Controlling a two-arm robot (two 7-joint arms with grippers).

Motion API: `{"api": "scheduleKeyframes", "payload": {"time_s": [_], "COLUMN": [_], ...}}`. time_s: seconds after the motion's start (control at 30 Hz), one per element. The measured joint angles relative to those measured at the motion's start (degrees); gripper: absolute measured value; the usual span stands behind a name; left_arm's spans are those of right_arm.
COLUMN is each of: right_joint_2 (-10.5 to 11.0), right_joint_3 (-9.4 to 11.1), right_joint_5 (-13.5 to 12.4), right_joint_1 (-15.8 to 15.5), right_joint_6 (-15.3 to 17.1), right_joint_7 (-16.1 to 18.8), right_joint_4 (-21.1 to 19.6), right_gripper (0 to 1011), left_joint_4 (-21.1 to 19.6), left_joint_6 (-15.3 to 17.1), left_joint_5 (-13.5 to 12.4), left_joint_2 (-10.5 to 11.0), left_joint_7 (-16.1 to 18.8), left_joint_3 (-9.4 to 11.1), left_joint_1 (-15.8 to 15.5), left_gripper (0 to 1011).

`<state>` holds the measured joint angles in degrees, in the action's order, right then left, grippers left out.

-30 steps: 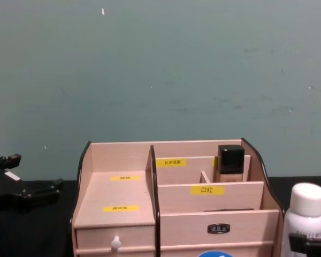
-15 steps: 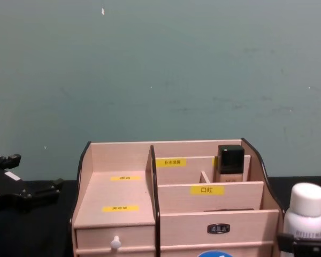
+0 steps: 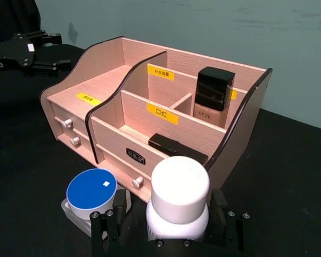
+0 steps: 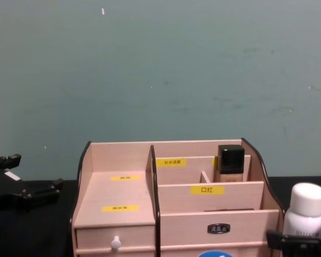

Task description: Pick up the facial cleanser and watermelon frost from the table and place them into the tiered storage box.

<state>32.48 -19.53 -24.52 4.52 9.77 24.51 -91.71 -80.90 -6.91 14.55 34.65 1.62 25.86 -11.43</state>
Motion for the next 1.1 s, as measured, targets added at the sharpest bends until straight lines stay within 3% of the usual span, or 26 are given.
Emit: {"api": "scheduleKeyframes", "payload": {"time_s": [0.6, 0.87, 1.03, 1.1], "right_joint_2": [-0.3, -0.3, -0.2, -0.2], "right_joint_3": [-0.3, -0.2, -0.2, -0.2], "right_joint_5": [0.0, 0.0, 0.0, 0.0], "right_joint_1": [0.7, 0.7, 0.7, 0.6], "right_joint_6": [-0.1, -0.1, -0.1, -0.1], "right_joint_7": [0.4, 0.4, 0.4, 0.4], "right_joint_4": [1.0, 0.9, 0.9, 0.9], "right_gripper": [978, 786, 612, 602], "left_joint_4": [0.0, 0.0, 0.0, 0.0], "left_joint_6": [0.0, 0.0, 0.0, 0.0], "left_joint_5": [0.0, 0.0, 0.0, 0.0], "left_joint_2": [0.0, 0.0, 0.0, 0.0], "left_joint_7": [0.0, 0.0, 0.0, 0.0], "left_joint_3": [0.0, 0.0, 0.0, 0.0], "left_joint_1": [0.0, 0.0, 0.0, 0.0], "left_gripper": [1010, 1010, 1010, 1009]}}
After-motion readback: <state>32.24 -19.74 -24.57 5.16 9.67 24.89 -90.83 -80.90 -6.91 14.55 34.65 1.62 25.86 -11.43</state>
